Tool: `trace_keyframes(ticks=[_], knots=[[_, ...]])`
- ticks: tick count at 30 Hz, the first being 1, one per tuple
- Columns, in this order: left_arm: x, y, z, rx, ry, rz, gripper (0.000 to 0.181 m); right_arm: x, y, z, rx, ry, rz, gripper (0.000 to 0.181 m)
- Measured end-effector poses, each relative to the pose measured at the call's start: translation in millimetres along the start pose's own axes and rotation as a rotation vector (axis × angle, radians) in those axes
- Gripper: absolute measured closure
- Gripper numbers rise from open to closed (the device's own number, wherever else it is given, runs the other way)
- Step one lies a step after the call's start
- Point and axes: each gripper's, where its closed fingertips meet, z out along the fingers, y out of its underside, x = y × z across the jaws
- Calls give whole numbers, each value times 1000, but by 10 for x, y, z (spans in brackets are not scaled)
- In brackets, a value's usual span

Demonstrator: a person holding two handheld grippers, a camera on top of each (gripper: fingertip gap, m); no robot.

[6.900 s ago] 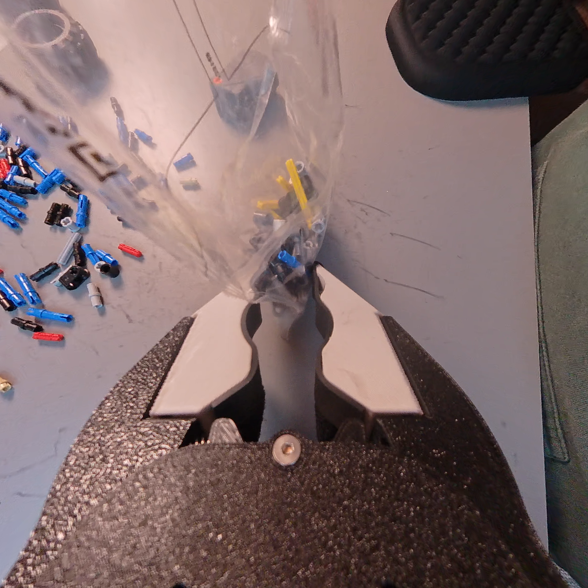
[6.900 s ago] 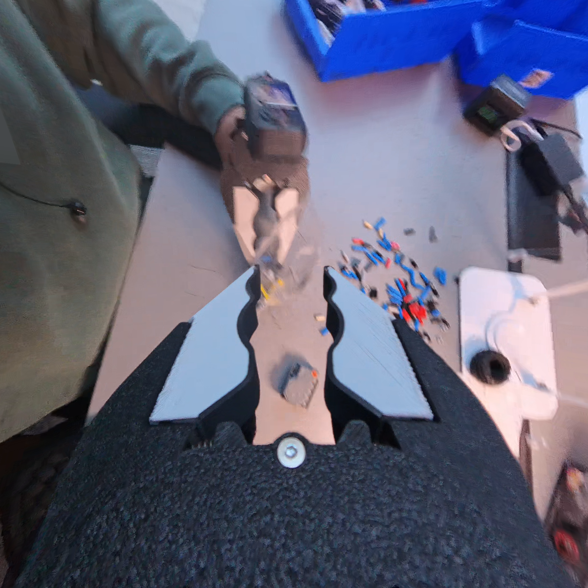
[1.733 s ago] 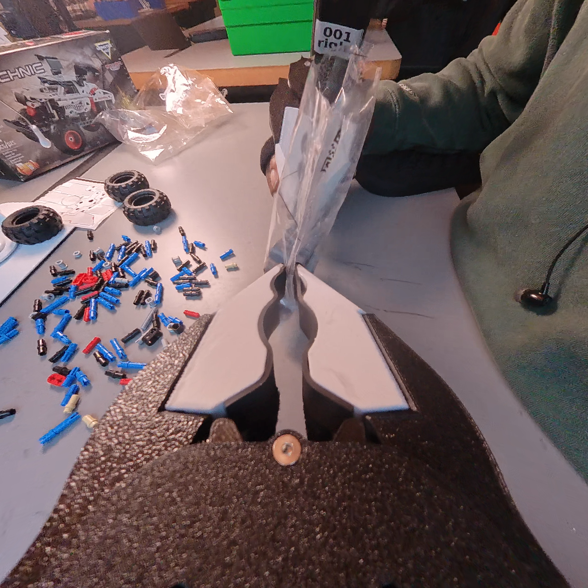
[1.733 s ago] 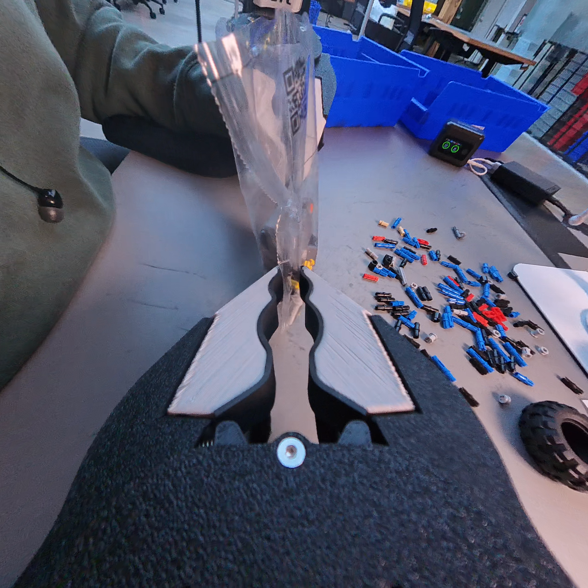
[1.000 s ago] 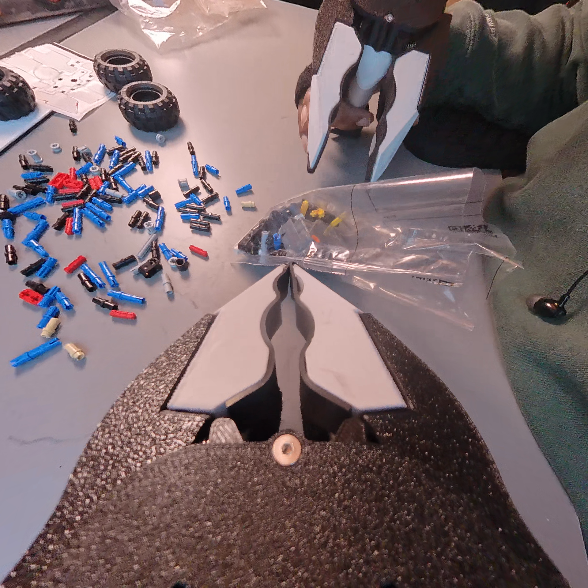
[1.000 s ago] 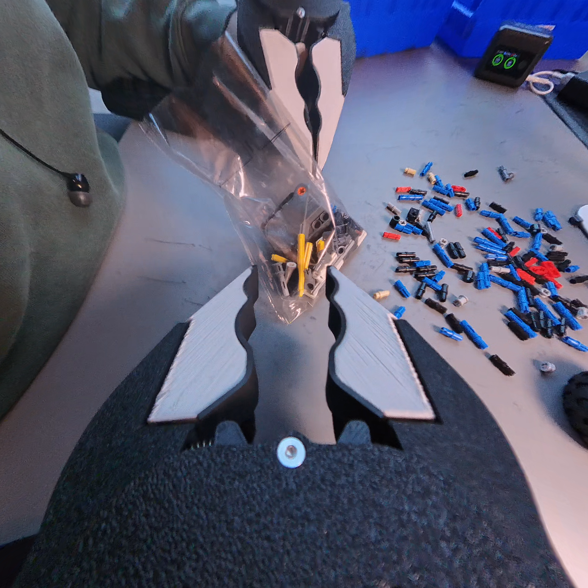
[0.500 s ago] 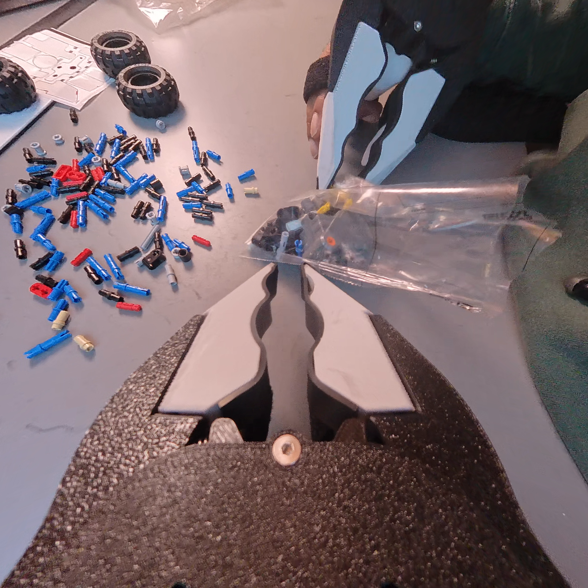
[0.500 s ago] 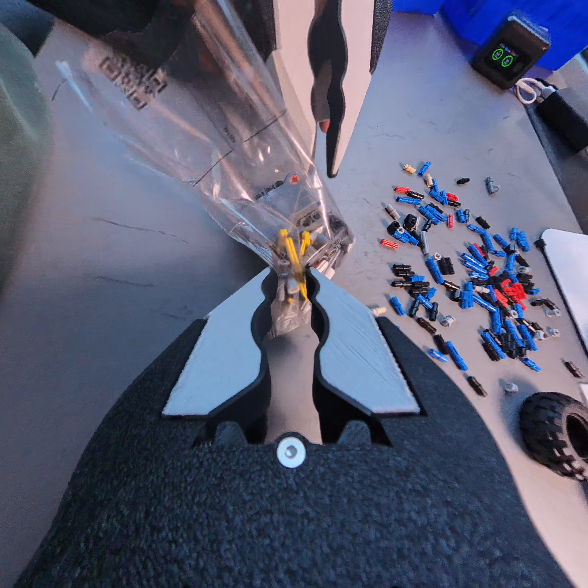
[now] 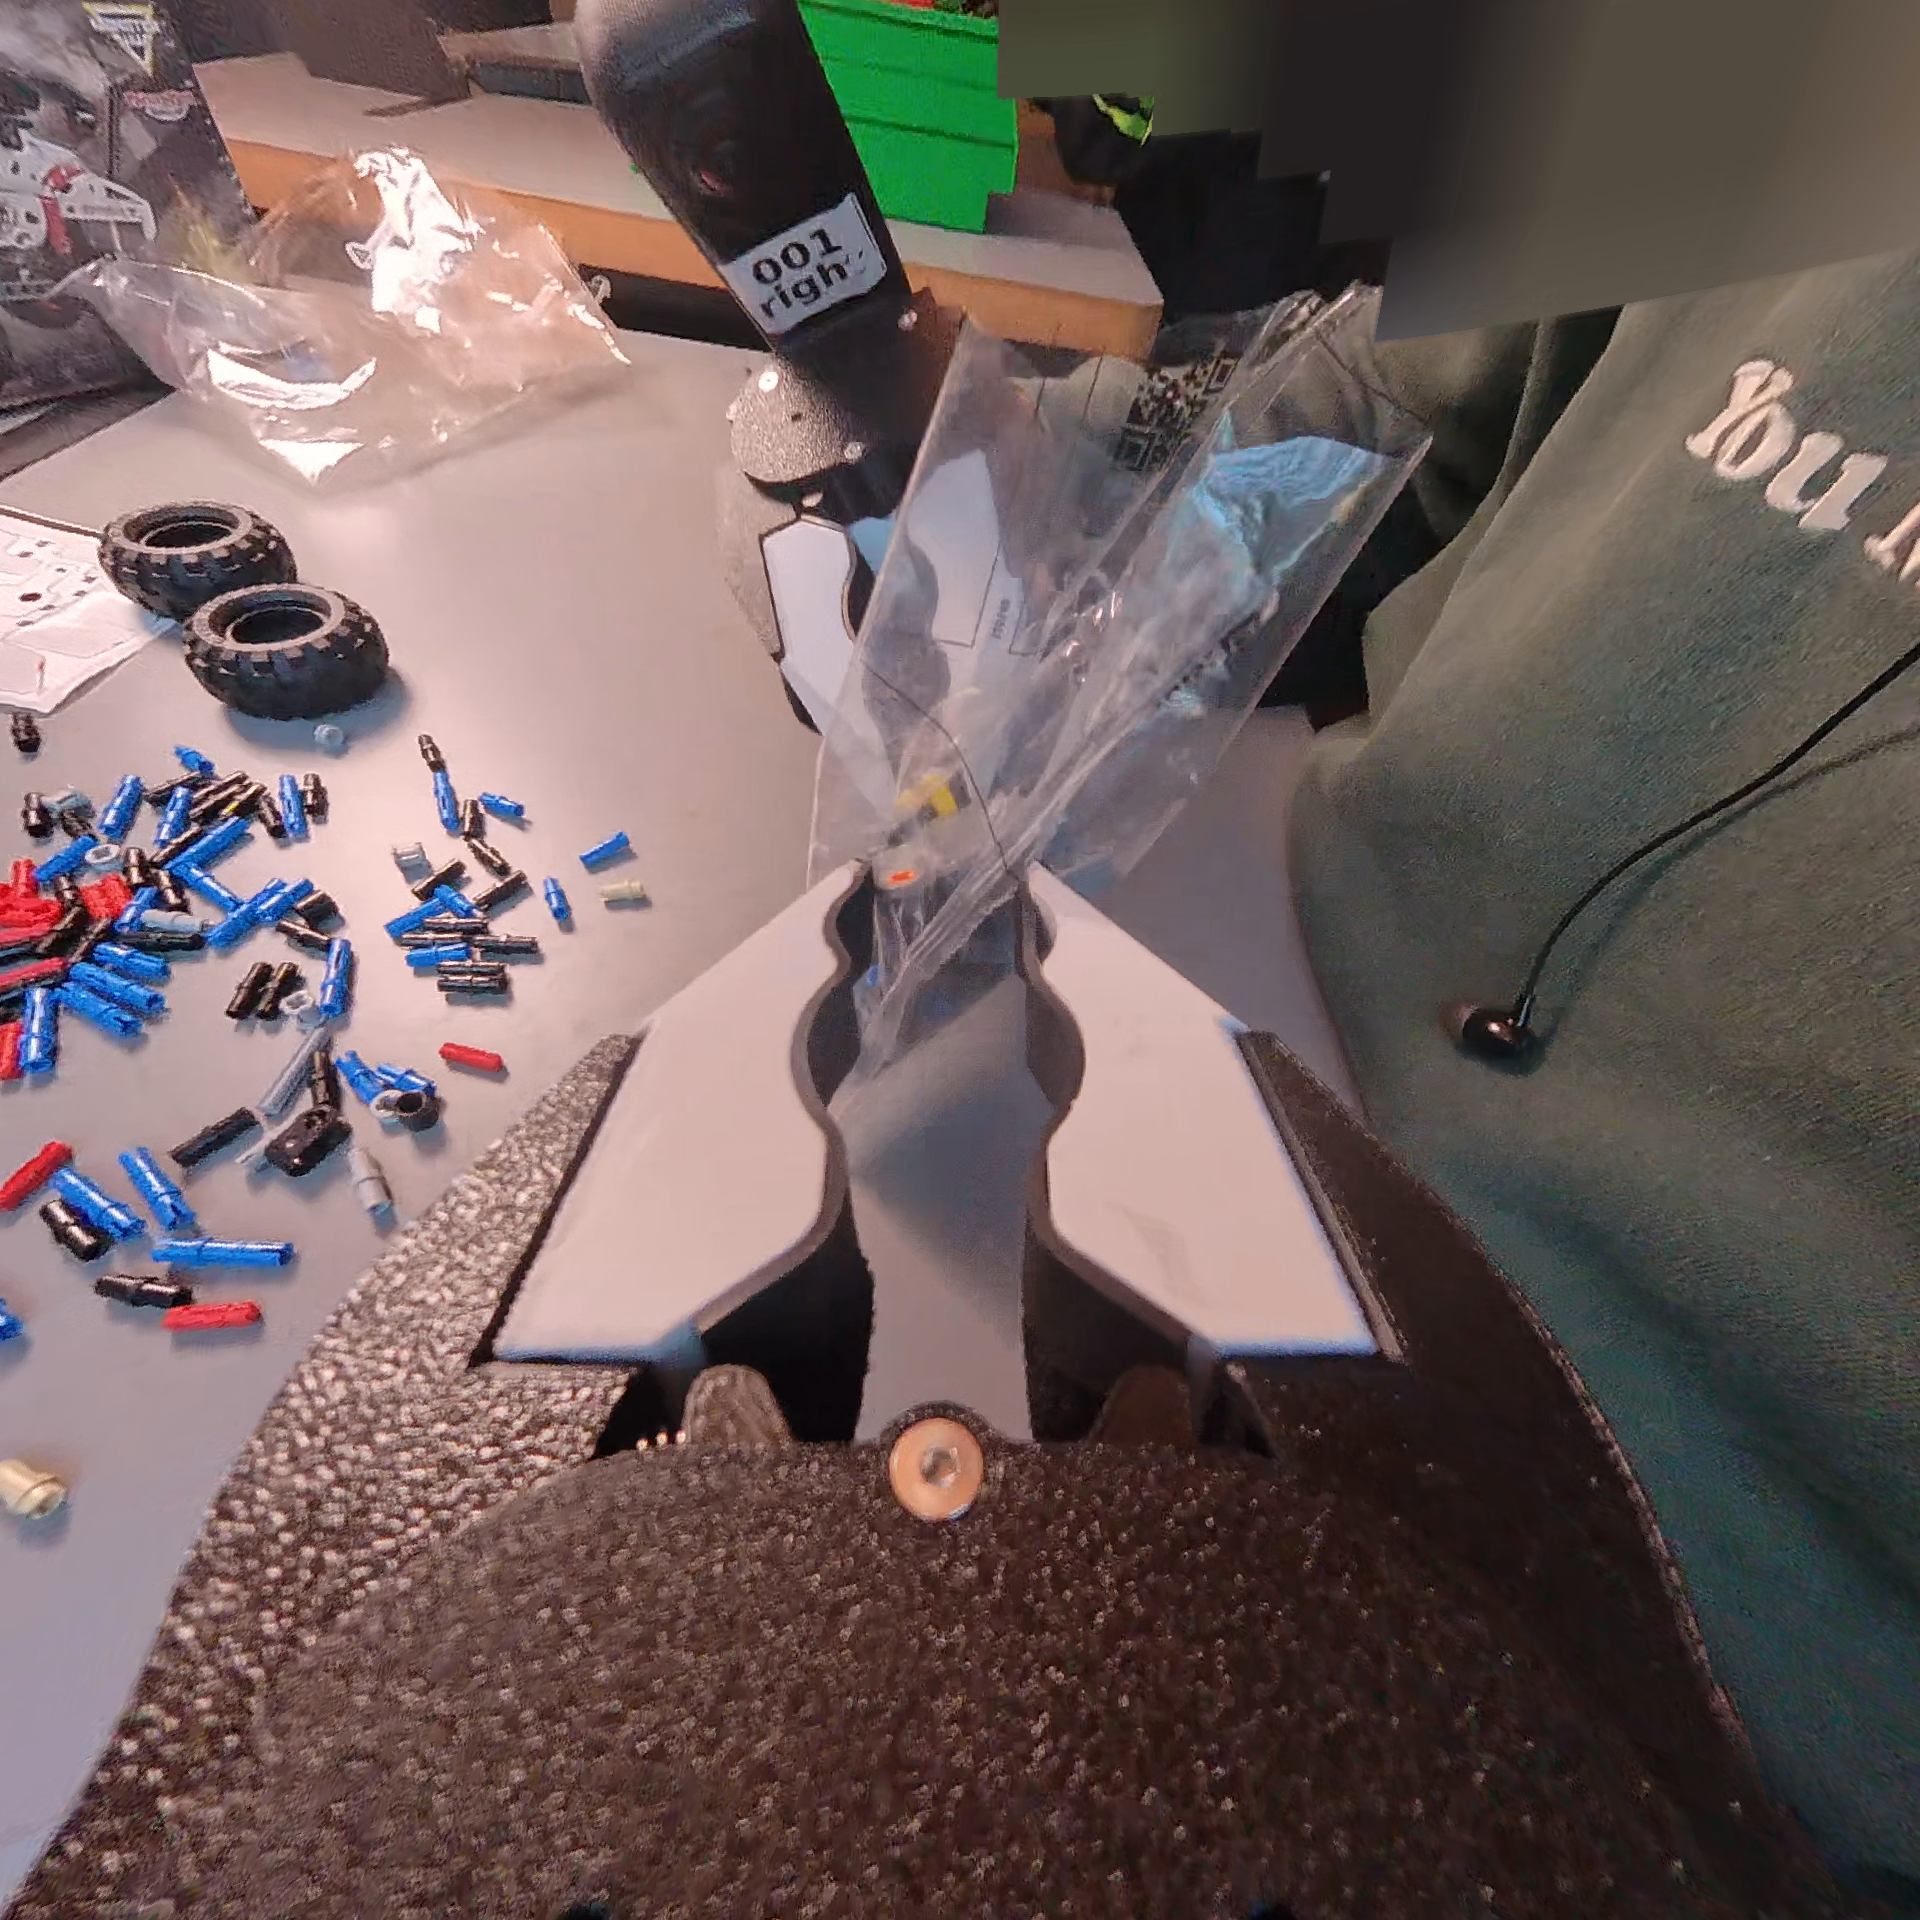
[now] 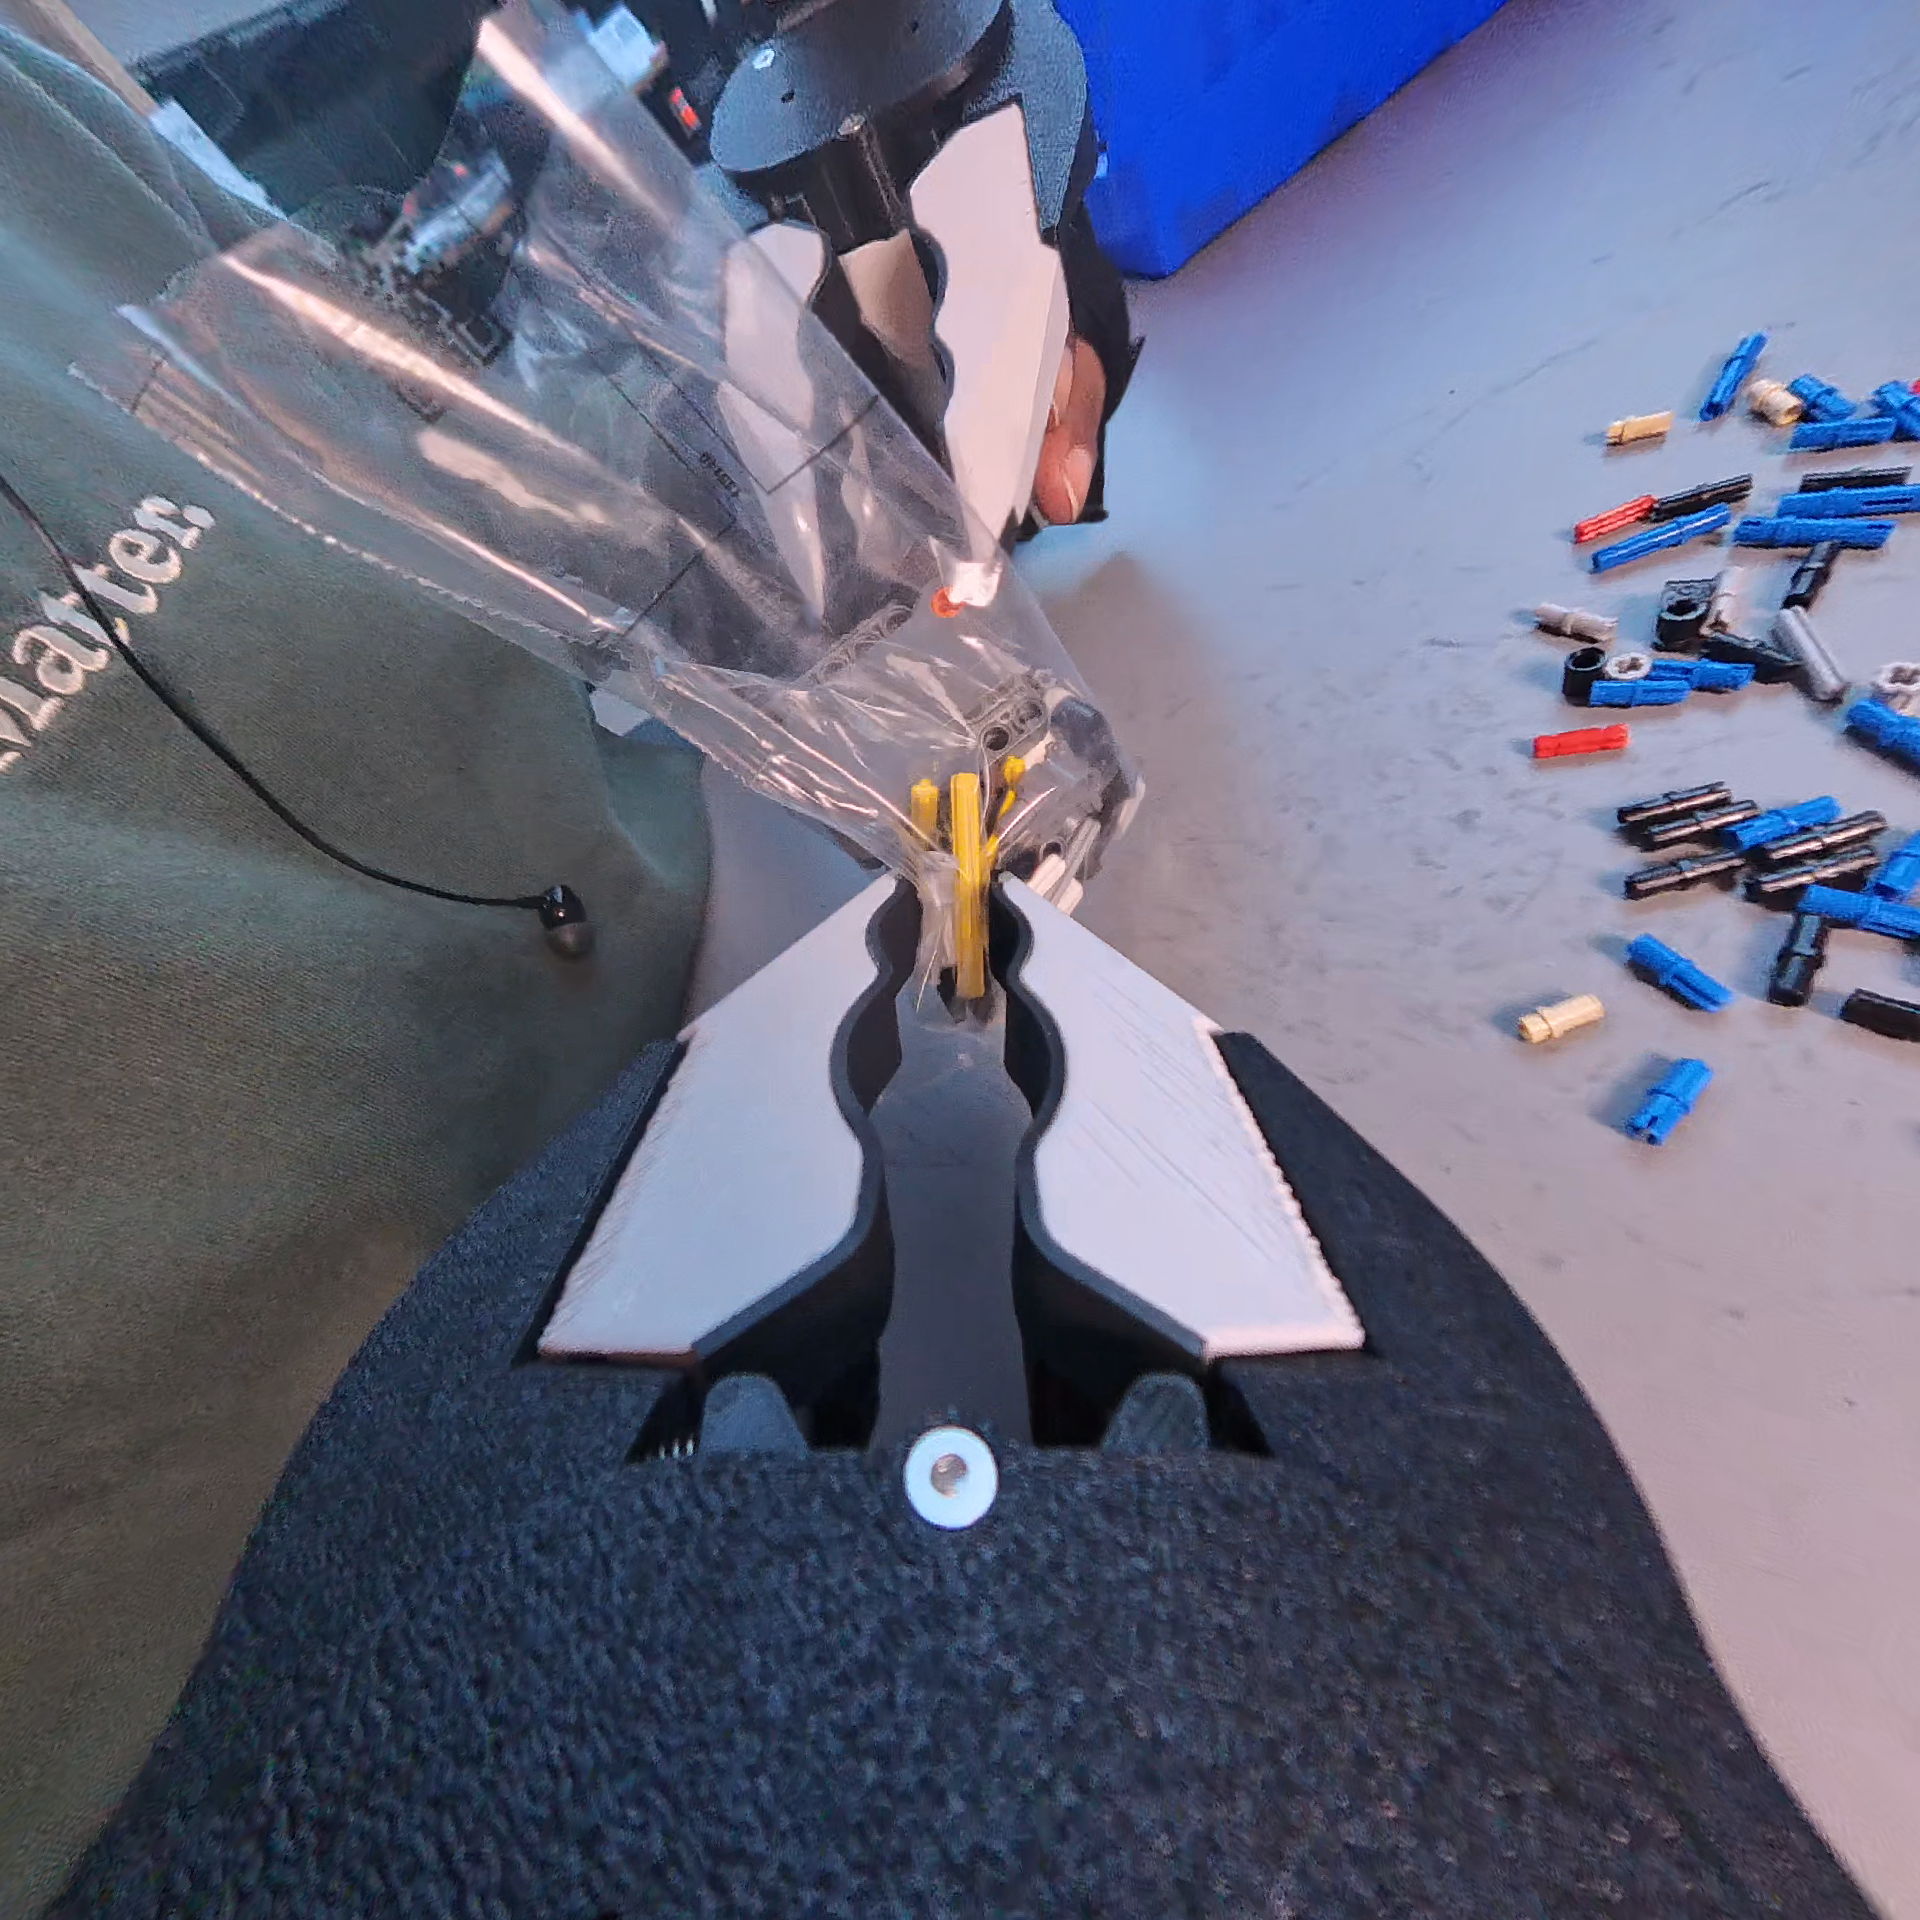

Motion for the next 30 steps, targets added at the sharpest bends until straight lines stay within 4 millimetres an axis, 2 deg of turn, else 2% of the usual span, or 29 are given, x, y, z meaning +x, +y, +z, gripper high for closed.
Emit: trace_keyframes(ticks=[3, 5, 8, 10, 14, 18, 20, 27, 30], knots=[[-72, -30, -64, 28, -11, -85, 173, 41, -23, -16, 22, 14, 40, 167], [-173, 38, -75, 7, -55, -145, 175, 161, 8, -30, 0, 91, 42, 159], [-286, 175, -67, -46, -102, -210, 161, 262, 28, -67, -13, 166, 21, 150], [-312, 237, -57, -80, -118, -201, 155, 335, 24, -86, -15, 220, 3, 149], [-323, 294, -13, -122, -133, -173, 151, 340, 11, -63, -21, 245, -41, 153], [-330, 328, 0, -140, -148, -147, 173, 324, 2, -38, -37, 279, -143, 143], [-317, 321, 16, -140, -154, -123, 176, 318, -5, -26, -44, 292, -183, 137], [-305, 190, -9, -68, -173, -45, 181, 332, -137, -62, -9, 398, -414, 157], [-303, 178, -44, -59, -179, -14, 181, 320, -143, -80, 4, 430, -523, 158]])
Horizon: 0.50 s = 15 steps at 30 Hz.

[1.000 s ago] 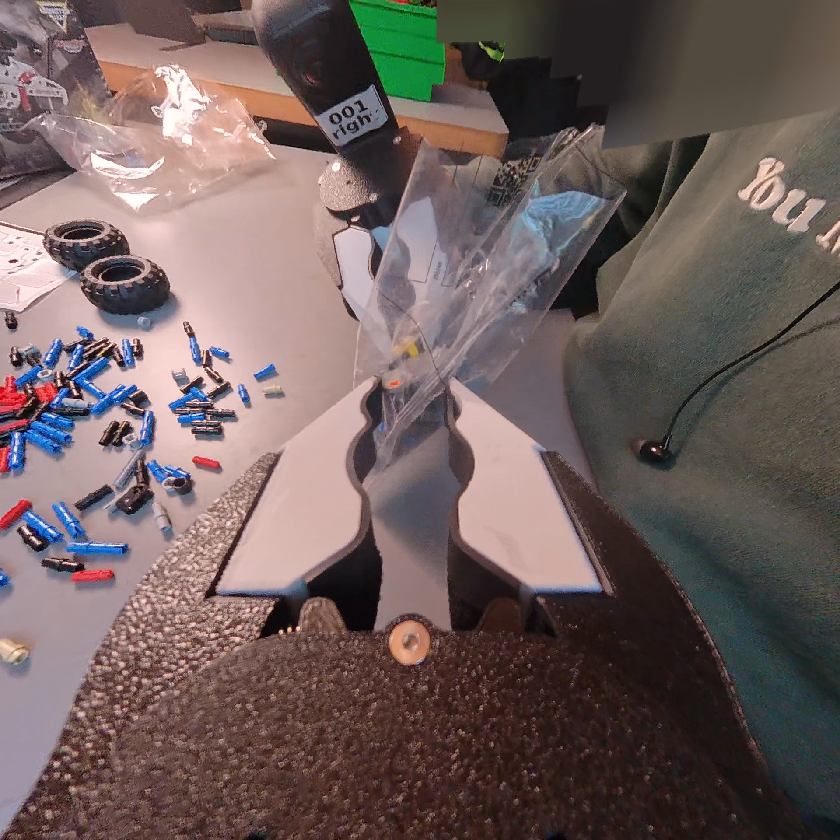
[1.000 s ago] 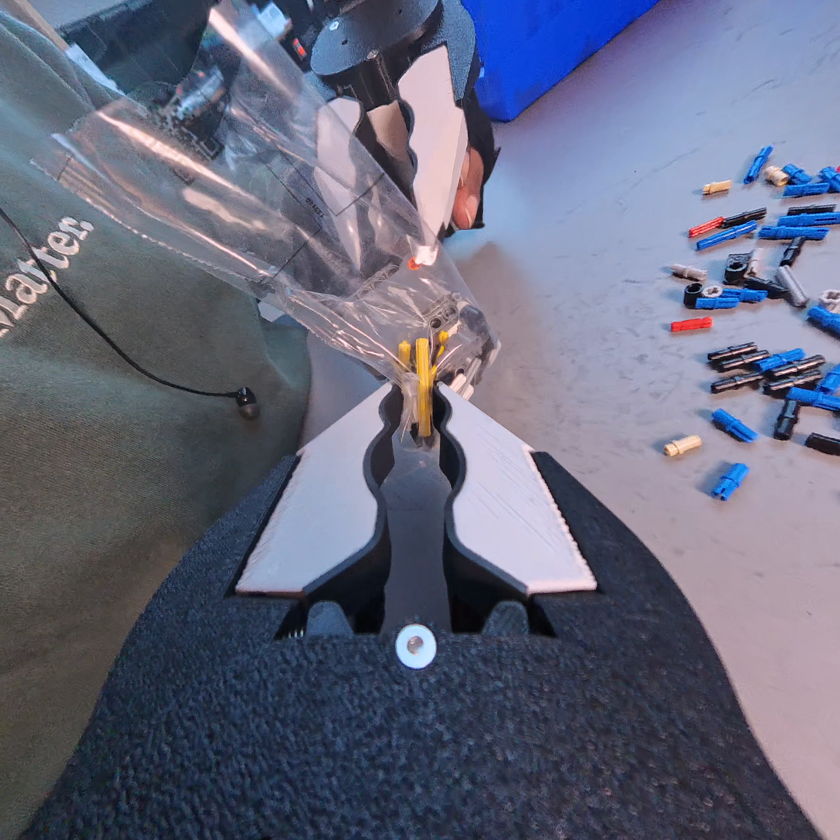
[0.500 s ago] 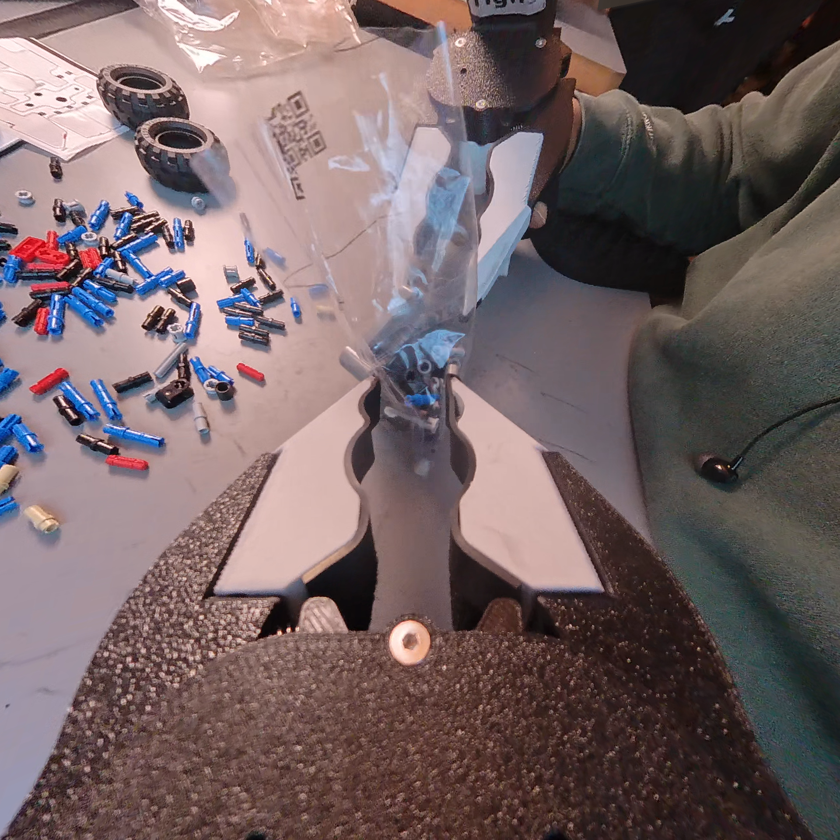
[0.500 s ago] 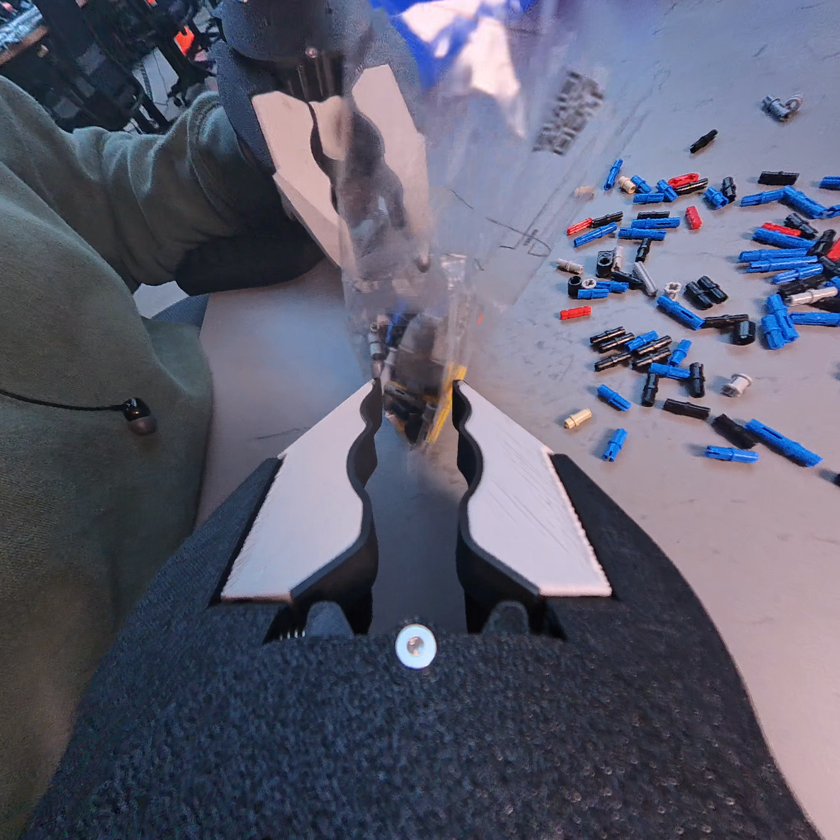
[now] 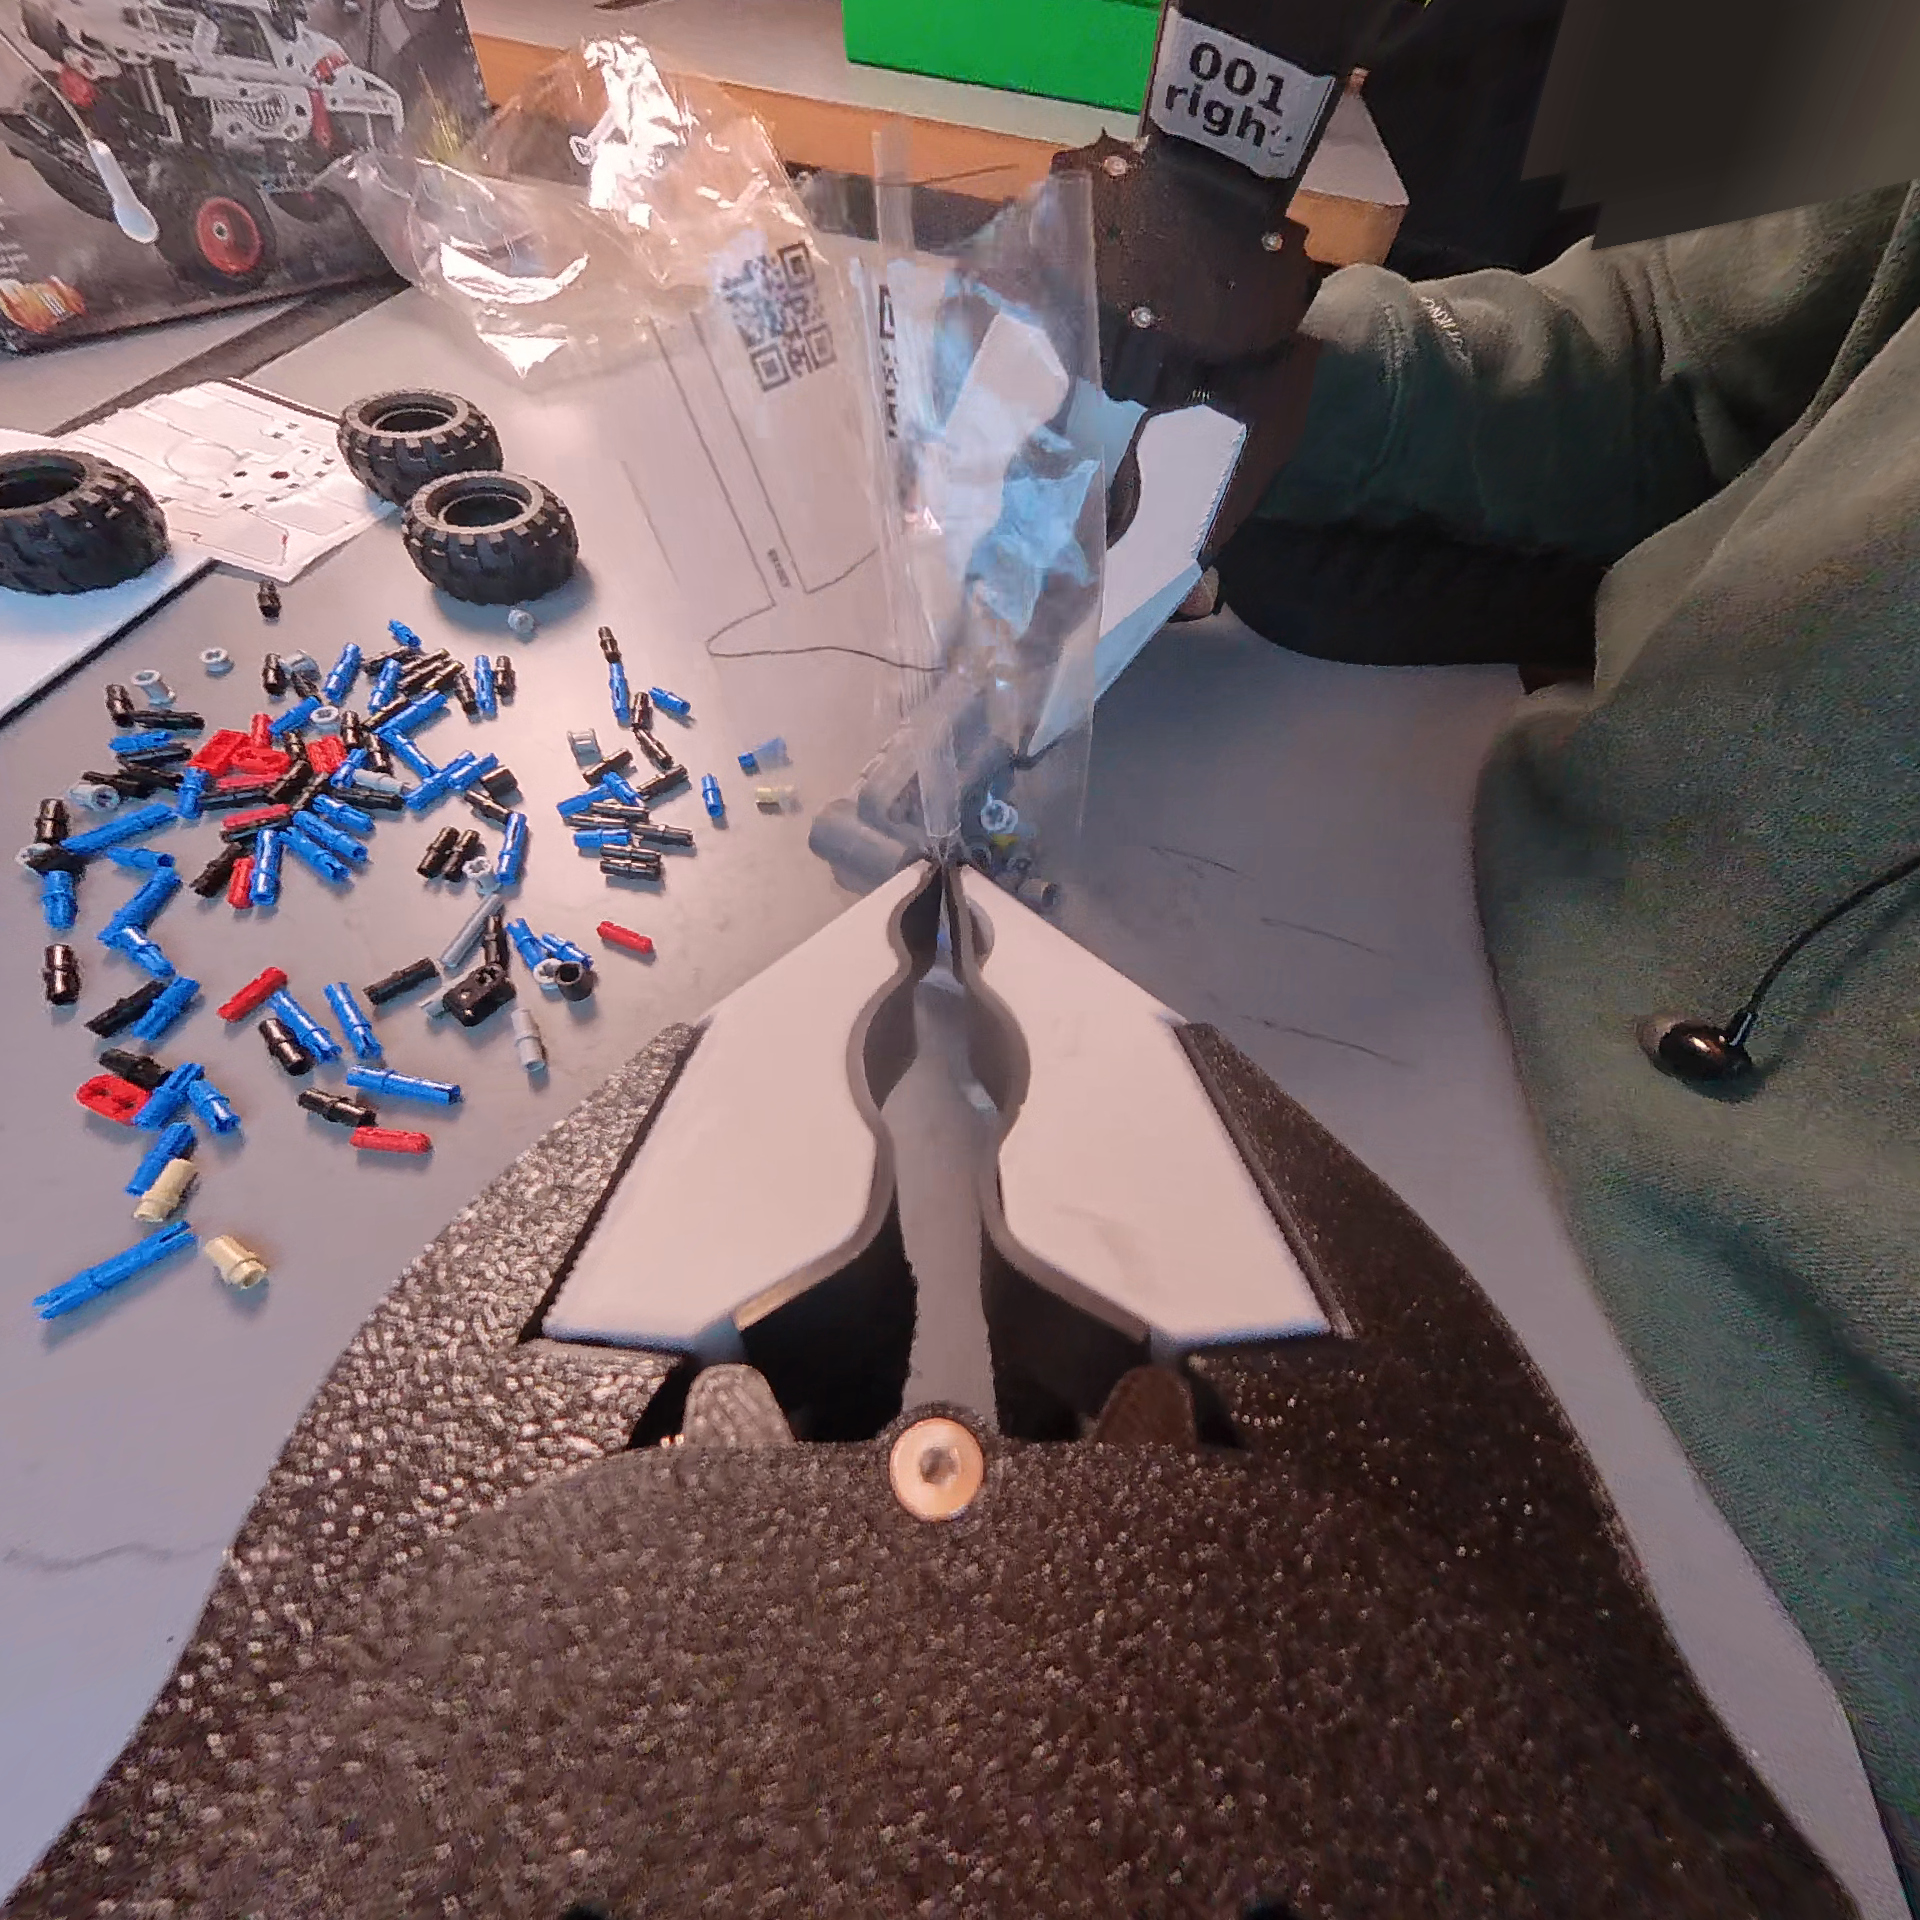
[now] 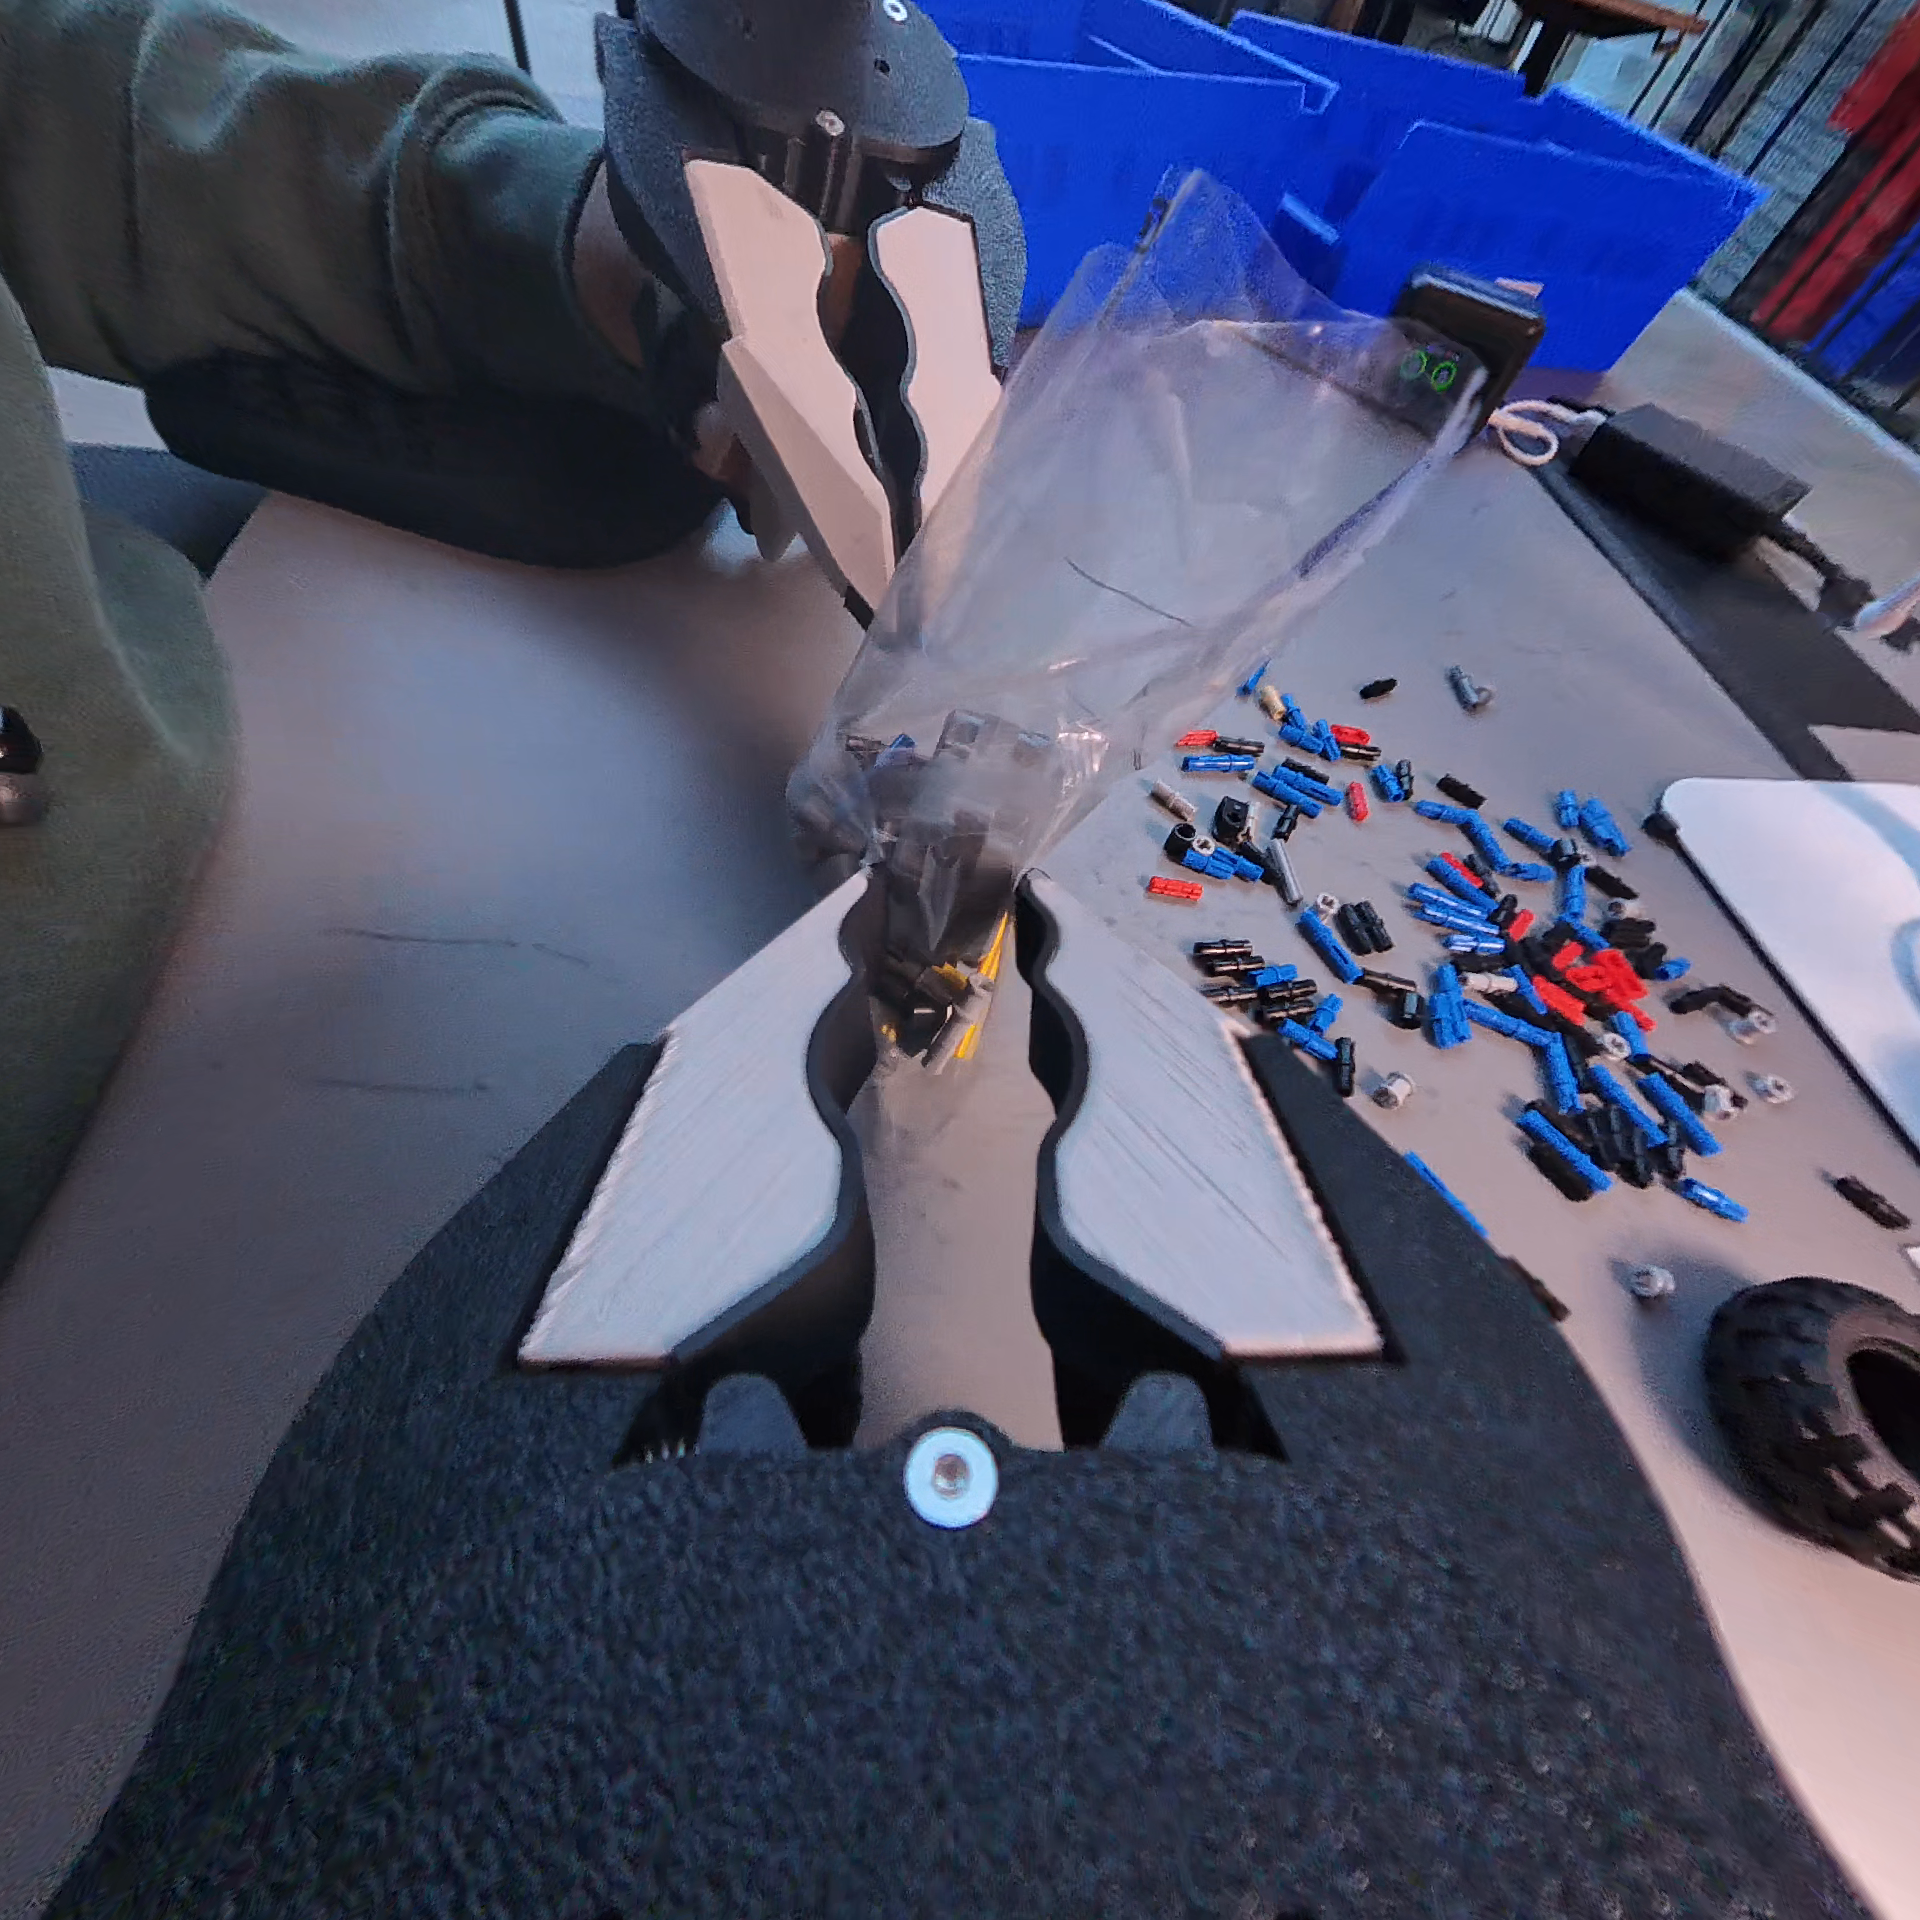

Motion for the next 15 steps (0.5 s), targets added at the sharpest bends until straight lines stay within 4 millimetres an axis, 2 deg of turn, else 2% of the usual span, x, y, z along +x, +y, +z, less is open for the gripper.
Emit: trace_keyframes(ticks=[4, 6, 8, 10, 11, 13, 14, 15], knots=[[-34, -65, -63, 42, -13, -2, 173, -19, 15, -16, 3, 43, -142, 168], [-86, -182, -108, 107, -38, -20, 149, -42, 11, -22, 9, 48, -183, 169], [-118, -219, -82, 120, -43, -45, 127, -68, 8, -23, 13, 55, -224, 169], [-112, -195, -2, 92, -31, -54, 120, -107, 5, -13, 15, 64, -285, 170], [-93, -191, 34, 84, -22, -48, 127, -136, 4, -4, 14, 62, -310, 171], [27, -190, 80, 69, 34, -11, 167, -168, 2, 3, 10, 56, -322, 171], [58, -191, 91, 65, 38, 13, 178, -161, -1, -9, 6, 58, -319, 168], [61, -187, 91, 60, 26, 39, 181, -145, -7, -31, 5, 57, -299, 161]])
